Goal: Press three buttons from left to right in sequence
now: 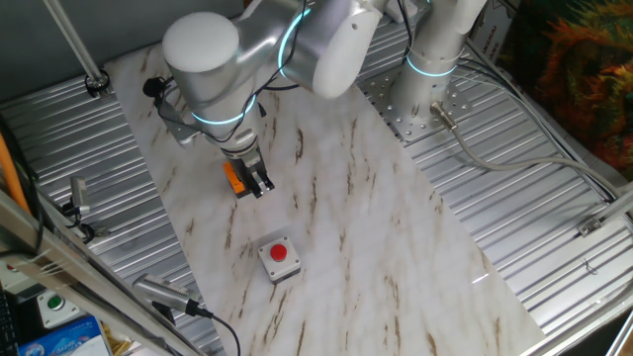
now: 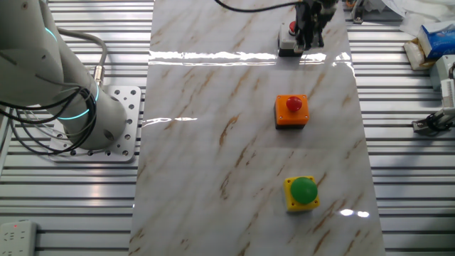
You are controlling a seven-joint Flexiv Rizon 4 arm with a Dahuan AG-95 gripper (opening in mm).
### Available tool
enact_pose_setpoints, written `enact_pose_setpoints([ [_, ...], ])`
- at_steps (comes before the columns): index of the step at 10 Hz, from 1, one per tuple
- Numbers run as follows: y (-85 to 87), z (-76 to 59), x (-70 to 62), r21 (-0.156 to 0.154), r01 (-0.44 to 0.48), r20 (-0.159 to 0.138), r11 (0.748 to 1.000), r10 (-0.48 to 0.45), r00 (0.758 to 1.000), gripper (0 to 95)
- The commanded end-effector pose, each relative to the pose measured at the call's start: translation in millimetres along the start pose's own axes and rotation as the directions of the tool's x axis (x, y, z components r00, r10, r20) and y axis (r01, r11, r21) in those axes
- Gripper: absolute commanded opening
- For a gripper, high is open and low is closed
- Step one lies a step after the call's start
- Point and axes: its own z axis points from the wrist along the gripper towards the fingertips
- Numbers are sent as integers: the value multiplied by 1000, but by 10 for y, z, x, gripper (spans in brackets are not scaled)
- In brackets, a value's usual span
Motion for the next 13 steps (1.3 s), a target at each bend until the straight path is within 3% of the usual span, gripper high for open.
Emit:
enact_pose_setpoints([
  [1,-138,32,-9,42,-56,12,998,56,998,0],
  [3,-143,72,-27,68,-59,25,996,57,998,0],
  [13,-148,109,-39,66,-39,36,997,37,999,0],
])
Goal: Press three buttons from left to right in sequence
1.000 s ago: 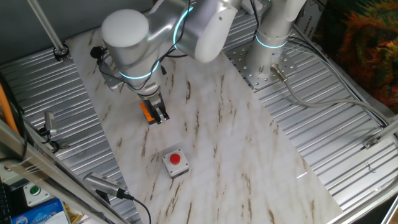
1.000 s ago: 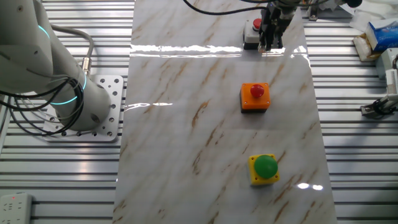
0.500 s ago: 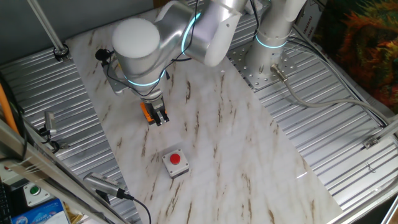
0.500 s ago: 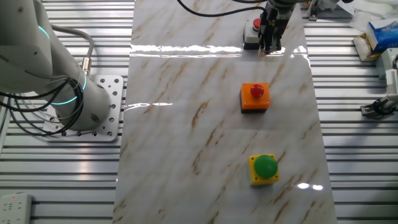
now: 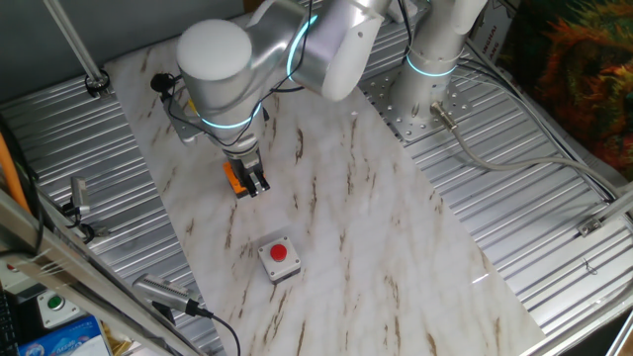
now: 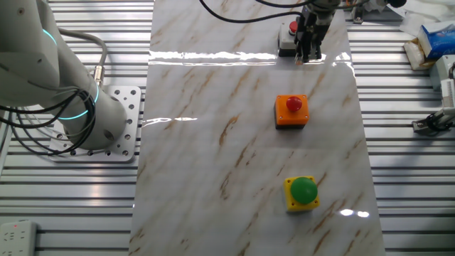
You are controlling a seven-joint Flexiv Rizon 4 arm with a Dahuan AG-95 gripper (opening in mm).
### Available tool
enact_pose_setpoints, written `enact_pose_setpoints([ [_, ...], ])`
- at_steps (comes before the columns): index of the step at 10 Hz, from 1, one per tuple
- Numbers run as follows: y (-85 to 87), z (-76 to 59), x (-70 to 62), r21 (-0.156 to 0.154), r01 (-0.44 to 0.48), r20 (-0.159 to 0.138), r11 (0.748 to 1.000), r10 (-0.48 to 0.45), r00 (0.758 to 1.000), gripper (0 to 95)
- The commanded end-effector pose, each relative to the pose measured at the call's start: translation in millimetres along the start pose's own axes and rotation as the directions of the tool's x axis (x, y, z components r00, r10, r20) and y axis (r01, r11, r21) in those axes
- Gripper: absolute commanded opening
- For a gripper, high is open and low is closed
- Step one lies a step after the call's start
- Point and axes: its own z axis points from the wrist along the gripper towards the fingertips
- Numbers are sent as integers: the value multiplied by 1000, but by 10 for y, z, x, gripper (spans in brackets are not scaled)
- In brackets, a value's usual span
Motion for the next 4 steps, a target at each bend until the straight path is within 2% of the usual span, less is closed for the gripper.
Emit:
enact_pose_setpoints([
  [1,-3,-10,5,-3,5,0,1000,-5,1000,0],
  [4,-3,-10,5,-1,4,2,1000,-4,1000,0],
])
